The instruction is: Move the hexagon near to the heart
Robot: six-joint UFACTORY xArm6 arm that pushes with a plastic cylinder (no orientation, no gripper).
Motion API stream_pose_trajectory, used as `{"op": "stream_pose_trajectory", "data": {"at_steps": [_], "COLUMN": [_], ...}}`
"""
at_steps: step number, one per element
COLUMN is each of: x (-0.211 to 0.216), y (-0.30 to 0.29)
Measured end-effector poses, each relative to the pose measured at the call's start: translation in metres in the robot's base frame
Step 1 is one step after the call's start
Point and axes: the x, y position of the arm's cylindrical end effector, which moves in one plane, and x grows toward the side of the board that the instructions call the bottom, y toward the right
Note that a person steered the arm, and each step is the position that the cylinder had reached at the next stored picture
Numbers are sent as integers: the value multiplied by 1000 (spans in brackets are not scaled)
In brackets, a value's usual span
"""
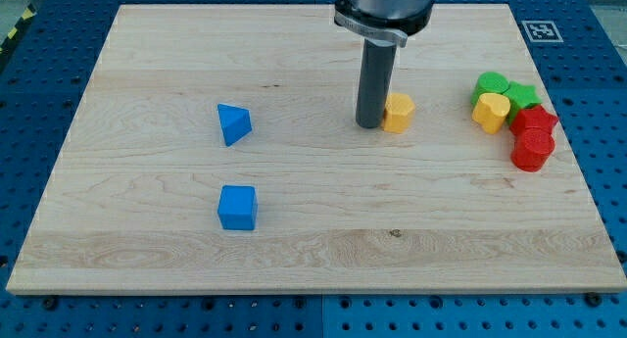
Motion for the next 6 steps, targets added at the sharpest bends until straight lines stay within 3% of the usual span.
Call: {"op": "stream_pose_trajectory", "data": {"at_steps": [3,5,6], "x": [-1,-21,-2], "y": [43,38,56]}}
